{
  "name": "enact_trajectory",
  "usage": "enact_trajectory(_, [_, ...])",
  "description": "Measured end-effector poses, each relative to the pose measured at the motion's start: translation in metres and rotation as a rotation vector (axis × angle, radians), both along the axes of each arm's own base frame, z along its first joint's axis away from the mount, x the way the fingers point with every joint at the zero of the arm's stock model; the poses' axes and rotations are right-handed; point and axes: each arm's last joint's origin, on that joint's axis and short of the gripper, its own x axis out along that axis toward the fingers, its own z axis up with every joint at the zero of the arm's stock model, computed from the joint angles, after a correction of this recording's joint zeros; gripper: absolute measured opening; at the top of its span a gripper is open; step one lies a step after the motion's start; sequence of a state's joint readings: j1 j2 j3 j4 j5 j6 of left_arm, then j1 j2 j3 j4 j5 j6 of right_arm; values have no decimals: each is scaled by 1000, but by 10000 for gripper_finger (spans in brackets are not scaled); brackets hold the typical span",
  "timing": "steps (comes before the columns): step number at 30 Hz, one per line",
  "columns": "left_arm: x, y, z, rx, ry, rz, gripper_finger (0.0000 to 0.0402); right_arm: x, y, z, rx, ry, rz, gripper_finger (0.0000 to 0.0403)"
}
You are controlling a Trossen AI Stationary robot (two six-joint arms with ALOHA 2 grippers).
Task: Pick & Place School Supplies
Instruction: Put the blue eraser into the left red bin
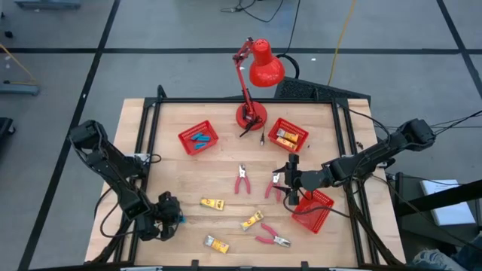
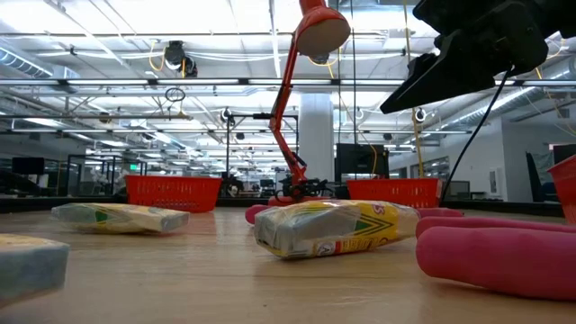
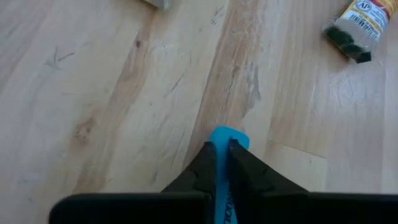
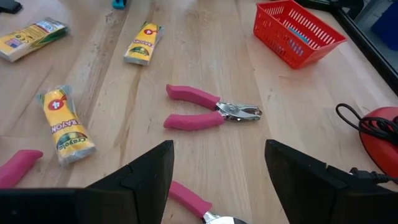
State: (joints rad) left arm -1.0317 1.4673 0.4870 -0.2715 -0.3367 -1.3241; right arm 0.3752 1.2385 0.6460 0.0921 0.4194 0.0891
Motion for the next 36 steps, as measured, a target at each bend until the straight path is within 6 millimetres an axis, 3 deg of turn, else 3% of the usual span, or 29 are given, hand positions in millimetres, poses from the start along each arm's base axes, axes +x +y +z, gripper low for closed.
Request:
enact_trajectory(8, [9,15,9,46,-23,12,2,0,0,0,-3,0,2,242])
enact_trajectory(17, [26,62,8,344,25,164,3,0,-1,0,-15,0,4,242])
enact_trajectory(21, [32,73,13,387,24,131,3,0,-1,0,-20,1,7,242])
enact_trajectory(28, [37,55,56,251,-56,-122,25,0,-1,0,-21,8,9,242])
enact_trajectory(32, [34,39,73,157,-87,-276,77,0,-1,-1,-23,13,10,242])
enact_trajectory(36, [29,25,72,117,-94,-381,150,-1,-1,-1,-17,15,6,242])
